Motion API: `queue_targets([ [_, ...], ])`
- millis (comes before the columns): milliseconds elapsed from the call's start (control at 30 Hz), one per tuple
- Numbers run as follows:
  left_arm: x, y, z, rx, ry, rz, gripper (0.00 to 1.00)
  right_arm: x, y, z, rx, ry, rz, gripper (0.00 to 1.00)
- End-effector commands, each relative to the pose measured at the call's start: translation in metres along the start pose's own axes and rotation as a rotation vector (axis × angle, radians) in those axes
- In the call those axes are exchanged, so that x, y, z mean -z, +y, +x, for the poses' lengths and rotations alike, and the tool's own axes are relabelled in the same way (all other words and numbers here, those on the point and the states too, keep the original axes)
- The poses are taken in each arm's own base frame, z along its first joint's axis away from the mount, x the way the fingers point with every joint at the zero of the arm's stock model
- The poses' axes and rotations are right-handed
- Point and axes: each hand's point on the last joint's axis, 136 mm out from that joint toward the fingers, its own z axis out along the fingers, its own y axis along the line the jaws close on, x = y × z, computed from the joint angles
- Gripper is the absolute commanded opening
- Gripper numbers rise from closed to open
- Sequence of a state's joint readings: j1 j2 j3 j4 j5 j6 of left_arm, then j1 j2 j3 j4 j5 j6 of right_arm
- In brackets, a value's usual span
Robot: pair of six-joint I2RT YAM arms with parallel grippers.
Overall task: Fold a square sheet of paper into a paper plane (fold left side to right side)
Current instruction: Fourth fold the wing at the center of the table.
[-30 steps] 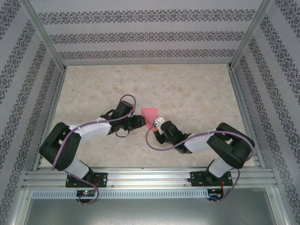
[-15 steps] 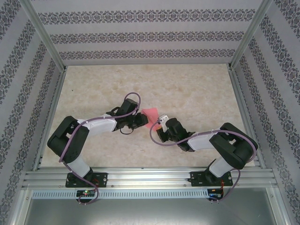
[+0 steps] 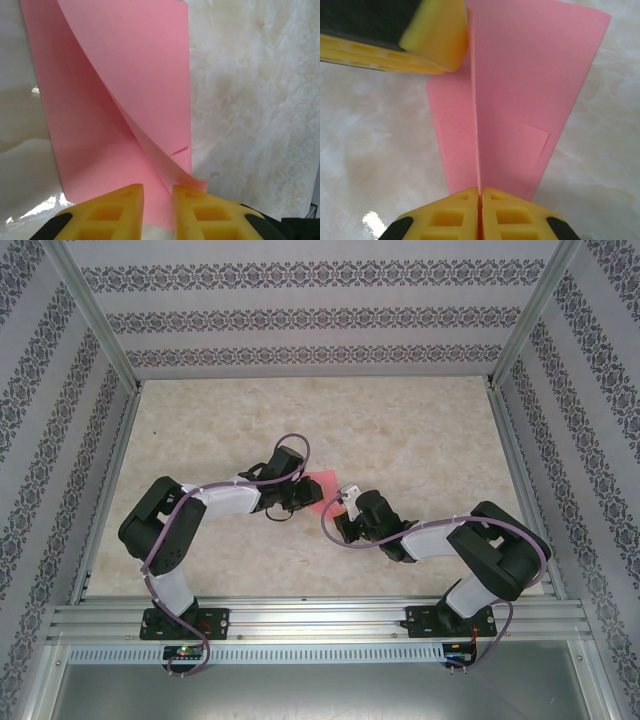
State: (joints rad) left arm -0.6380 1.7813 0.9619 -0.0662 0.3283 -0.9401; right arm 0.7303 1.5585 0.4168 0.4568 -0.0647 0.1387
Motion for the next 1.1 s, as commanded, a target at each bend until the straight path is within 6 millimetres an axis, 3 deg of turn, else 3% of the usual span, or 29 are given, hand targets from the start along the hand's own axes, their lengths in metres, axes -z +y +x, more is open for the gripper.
queue_targets([
  [0,-0.006,-0.015,-0.006,-0.005,-0.013,0.041,0.23,0.001,0.004,-0.007,-0.028,-0.034,-0.039,0.09],
  [233,-0.014,-0.020,-0.005,-0.004,0.000,0.053,0.25,-0.002,0.005,-0.004,-0.038,-0.019,-0.053,0.10],
  [700,-0.024,-0.007,-0.001,0.017,0.015,0.016,0.26,-0.003,0.006,-0.004,-0.079,0.008,-0.102,0.18],
  [933,-0.024,-0.006,0.000,0.017,0.016,0.010,0.25,0.015,0.006,-0.027,-0.141,-0.044,-0.172,0.41],
  [1067,-0.023,-0.006,0.000,0.017,0.017,0.008,0.25,0.032,0.000,-0.052,-0.236,-0.105,-0.241,0.53],
])
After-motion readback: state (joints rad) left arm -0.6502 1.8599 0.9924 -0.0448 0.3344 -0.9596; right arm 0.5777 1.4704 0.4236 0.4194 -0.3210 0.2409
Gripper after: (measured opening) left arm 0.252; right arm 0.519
